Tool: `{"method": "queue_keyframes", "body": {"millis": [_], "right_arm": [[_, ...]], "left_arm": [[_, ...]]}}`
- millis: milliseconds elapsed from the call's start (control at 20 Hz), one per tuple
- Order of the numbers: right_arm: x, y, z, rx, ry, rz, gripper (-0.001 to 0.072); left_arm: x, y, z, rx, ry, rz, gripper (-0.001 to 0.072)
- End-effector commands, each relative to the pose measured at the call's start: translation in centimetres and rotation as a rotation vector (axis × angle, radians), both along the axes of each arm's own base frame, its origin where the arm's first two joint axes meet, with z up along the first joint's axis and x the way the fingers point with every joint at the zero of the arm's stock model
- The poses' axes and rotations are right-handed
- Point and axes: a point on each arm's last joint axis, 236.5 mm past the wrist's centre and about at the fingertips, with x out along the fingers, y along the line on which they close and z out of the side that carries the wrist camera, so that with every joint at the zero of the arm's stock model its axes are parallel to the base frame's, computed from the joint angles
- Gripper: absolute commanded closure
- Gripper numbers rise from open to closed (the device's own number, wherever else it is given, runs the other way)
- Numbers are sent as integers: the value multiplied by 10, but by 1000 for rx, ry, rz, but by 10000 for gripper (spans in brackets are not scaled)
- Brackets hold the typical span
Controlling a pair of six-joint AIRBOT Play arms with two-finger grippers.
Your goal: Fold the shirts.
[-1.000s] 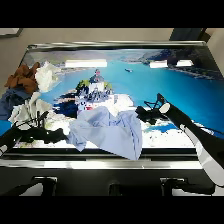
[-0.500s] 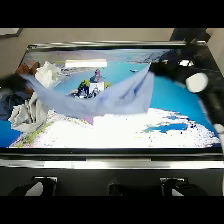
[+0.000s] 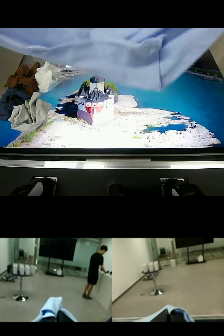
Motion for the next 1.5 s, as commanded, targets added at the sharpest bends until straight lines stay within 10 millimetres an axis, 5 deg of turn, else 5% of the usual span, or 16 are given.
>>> {"method": "queue_keyframes", "body": {"millis": [0,150,350,450,550,750,900,1100,1200,1250,1450], "right_arm": [[-37,-8,6,-7,2,-15,665],[-35,-13,-49,-39,233,-37,664],[-49,-30,-190,-101,848,-106,664],[-73,-57,-271,-189,1211,-224,664],[-79,-70,-339,-267,1407,-274,664],[-36,-61,-448,-200,1422,-301,664],[6,-51,-496,-56,1381,-351,664],[42,-36,-539,21,1375,-339,663],[42,-35,-553,16,1405,-340,664],[41,-36,-555,11,1414,-342,664],[26,-40,-558,-79,1477,-320,662]], "left_arm": [[-44,-1,43,9,-165,44,673],[-31,6,29,23,-112,67,672],[39,20,-45,-17,122,42,672],[90,24,-108,-19,273,15,672],[145,6,-184,40,427,-58,672],[234,-57,-321,122,660,-215,672],[274,-81,-417,76,809,-246,672],[261,-92,-513,-55,1102,-272,642],[243,-95,-536,-51,1211,-305,146],[229,-94,-543,-38,1276,-321,-11],[128,-33,-583,51,1716,-305,-10]]}}
